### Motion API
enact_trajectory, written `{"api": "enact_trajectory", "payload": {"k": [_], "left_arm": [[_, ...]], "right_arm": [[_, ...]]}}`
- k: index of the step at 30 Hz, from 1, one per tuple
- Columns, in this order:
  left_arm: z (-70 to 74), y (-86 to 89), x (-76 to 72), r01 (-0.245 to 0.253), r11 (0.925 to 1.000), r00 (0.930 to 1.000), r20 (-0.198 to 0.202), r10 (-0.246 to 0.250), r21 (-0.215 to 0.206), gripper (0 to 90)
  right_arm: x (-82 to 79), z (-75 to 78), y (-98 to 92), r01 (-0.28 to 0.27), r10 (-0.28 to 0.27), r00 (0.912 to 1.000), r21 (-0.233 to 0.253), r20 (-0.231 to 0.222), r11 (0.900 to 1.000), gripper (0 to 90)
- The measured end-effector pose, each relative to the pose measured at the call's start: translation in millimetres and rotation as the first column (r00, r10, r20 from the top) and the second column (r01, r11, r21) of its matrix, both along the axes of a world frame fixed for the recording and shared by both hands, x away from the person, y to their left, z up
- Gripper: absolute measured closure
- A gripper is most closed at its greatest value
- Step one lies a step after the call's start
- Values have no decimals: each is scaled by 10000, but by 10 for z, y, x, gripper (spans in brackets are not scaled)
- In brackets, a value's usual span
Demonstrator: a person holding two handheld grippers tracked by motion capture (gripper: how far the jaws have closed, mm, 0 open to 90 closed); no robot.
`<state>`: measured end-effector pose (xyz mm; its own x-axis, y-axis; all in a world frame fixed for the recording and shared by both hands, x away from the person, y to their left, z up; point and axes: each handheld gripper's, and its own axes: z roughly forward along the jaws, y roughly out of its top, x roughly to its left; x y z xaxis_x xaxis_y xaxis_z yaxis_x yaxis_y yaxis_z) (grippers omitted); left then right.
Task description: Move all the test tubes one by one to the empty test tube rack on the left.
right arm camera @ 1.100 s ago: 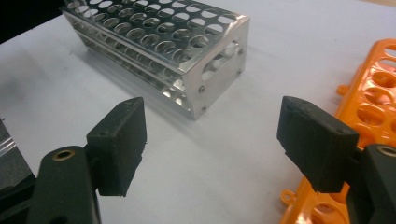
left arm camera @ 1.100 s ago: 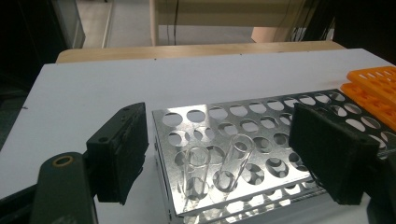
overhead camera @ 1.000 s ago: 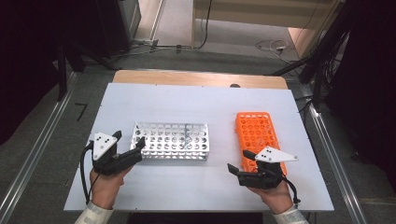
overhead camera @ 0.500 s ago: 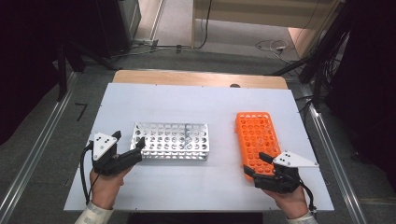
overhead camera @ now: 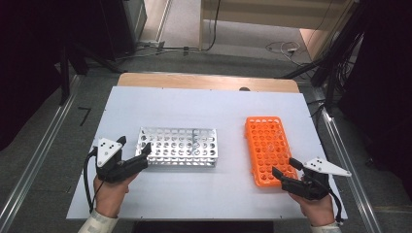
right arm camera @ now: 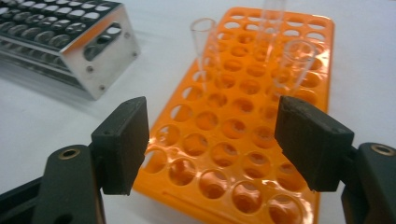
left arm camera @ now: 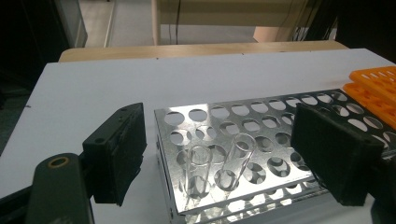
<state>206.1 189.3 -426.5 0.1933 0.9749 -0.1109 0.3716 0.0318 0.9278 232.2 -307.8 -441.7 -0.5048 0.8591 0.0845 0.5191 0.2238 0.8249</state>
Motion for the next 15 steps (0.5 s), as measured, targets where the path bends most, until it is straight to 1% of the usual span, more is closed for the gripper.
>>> {"api": "enact_trajectory", "payload": {"k": [3,5,9,11,15], "left_arm": [[-3,3,1,-12,10000,10000,-11,12,3,179],[-5,-1,2,-6,10000,10000,-10,6,28,179],[-4,-7,1,27,10000,10000,-7,-27,52,180],[-7,-9,3,30,10000,10000,-19,-30,45,179],[-8,-9,4,30,10000,10000,-33,-30,51,180]], "right_arm": [[53,-40,-33,250,-249,9997,-144,56,9996,262],[93,-72,-50,429,-426,9990,-326,112,9985,272],[181,-126,-96,695,-692,9976,-417,104,9967,296],[222,-148,-109,787,-784,9969,-455,71,9959,307],[302,-185,-119,881,-874,9961,-540,146,9947,343]]}}
